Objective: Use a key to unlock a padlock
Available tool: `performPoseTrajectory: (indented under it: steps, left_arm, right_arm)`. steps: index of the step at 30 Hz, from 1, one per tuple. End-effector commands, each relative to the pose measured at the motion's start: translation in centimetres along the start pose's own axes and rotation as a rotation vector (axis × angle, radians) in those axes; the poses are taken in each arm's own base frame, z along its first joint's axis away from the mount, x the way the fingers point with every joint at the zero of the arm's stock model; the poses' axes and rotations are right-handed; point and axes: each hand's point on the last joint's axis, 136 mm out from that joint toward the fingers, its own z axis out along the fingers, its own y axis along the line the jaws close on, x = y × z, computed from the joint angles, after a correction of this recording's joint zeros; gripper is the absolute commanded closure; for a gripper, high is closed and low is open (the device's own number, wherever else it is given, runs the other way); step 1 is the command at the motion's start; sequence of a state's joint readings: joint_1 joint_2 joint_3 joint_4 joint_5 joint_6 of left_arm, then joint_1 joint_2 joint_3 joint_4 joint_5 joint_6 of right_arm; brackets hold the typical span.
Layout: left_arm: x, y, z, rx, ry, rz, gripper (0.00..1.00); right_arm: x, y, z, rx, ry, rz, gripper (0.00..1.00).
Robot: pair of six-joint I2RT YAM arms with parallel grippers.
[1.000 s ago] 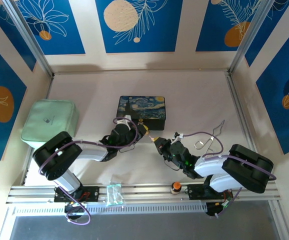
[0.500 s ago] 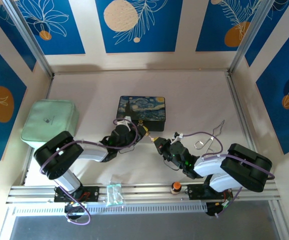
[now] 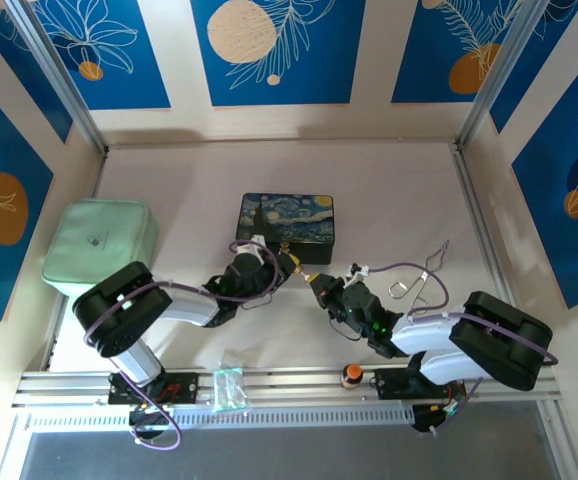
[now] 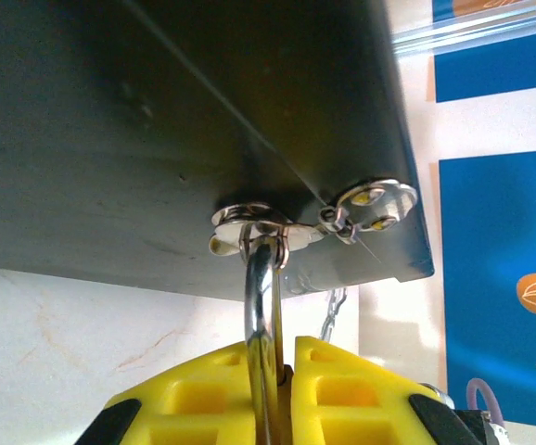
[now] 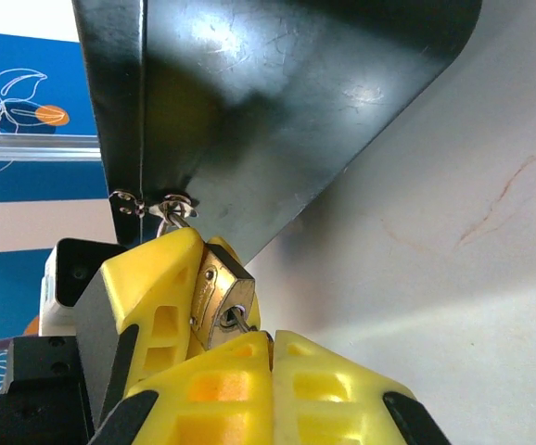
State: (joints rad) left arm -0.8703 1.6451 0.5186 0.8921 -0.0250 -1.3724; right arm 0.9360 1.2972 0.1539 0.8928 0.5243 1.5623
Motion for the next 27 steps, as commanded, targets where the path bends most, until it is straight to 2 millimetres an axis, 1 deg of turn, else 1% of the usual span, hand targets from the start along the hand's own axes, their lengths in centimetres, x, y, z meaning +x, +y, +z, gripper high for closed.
performPoseTrajectory:
  steps: [1, 8, 11, 14, 17, 22, 27]
  left_arm:
    - [1.1, -3.8, -0.1, 0.133, 0.036, -0.012, 1.0]
    - [1.8, -4.8, -0.2, 0.147, 0.049, 0.001, 1.0]
    - [2.0, -4.5, -0.2, 0.133, 0.052, 0.011, 1.0]
    - [2.6, -4.0, -0.1, 0.114, 0.057, 0.017, 1.0]
    - [3.1, -4.3, 0.3, 0.133, 0.071, 0.009, 1.0]
    - [3.9, -4.3, 0.5, 0.13, 0.091, 0.003, 1.0]
    - [4.3, -4.1, 0.3, 0.132, 0.104, -0.007, 1.0]
  right_arm:
    - [-0.8, 0.7, -0.1, -0.028, -0.028, -0.008, 1.0]
    - [-1.0, 1.2, 0.4, -0.058, 0.014, 0.018, 1.0]
    - [-0.9, 1.5, 0.5, -0.068, 0.022, 0.015, 1.0]
    - [-0.4, 1.7, 0.7, -0.061, 0.045, 0.017, 1.0]
    - [-0.3, 2.0, 1.0, -0.078, 0.052, 0.024, 1.0]
    - [-0.2, 1.6, 1.3, -0.064, 0.055, 0.025, 1.0]
    - [-1.1, 1.5, 1.1, -0.073, 0.035, 0.035, 1.0]
